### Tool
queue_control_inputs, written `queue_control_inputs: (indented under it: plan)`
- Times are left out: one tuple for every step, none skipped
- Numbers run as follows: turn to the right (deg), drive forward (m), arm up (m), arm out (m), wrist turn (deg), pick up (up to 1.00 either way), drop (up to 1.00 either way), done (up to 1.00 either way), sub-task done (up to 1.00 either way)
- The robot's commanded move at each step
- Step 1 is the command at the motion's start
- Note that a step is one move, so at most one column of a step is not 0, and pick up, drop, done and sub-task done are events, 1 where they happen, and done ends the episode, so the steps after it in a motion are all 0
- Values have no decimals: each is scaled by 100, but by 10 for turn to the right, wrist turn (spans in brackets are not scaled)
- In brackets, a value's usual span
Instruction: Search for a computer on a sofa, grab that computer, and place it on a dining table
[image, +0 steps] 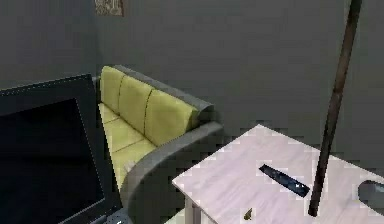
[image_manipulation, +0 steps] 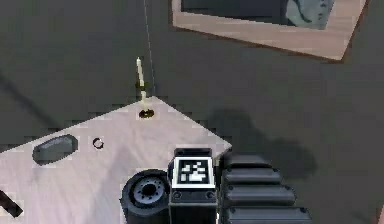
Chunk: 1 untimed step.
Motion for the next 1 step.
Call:
queue_control_inputs:
  plan:
    - [0,10,0,0,0,0,0,0,0]
